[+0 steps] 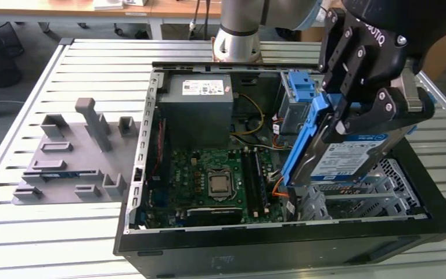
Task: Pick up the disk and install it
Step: 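Insert the disk into the insertion slot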
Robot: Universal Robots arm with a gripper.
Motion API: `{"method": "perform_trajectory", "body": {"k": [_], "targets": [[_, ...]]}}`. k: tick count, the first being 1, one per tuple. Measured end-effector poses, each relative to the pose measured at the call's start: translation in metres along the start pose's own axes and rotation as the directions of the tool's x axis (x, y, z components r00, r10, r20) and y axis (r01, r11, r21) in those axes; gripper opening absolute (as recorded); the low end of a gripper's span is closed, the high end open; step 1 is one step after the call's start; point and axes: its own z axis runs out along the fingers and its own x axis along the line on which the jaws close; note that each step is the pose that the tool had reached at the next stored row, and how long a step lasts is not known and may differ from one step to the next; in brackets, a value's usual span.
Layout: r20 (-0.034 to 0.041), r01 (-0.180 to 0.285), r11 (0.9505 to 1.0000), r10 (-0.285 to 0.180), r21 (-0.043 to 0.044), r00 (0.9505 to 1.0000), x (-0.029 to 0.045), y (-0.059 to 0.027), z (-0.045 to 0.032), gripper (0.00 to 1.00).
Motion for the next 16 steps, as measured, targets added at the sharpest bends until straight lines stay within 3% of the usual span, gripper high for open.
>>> {"method": "perform_trajectory", "body": {"k": [3, 11, 16], "targets": [[0.0, 0.0, 1.0, 0.0, 0.0, 1.0, -0.0002, -0.0085, 0.0008, 0.36], [0.0001, 0.0, 1.0, 0.0, 0.0, 1.0, -0.0003, -0.0123, 0.0012, 0.36], [0.0, 0.0, 1.0, 0.0, -0.0001, 1.0, -0.0008, -0.0303, 0.0023, 0.36]]}}
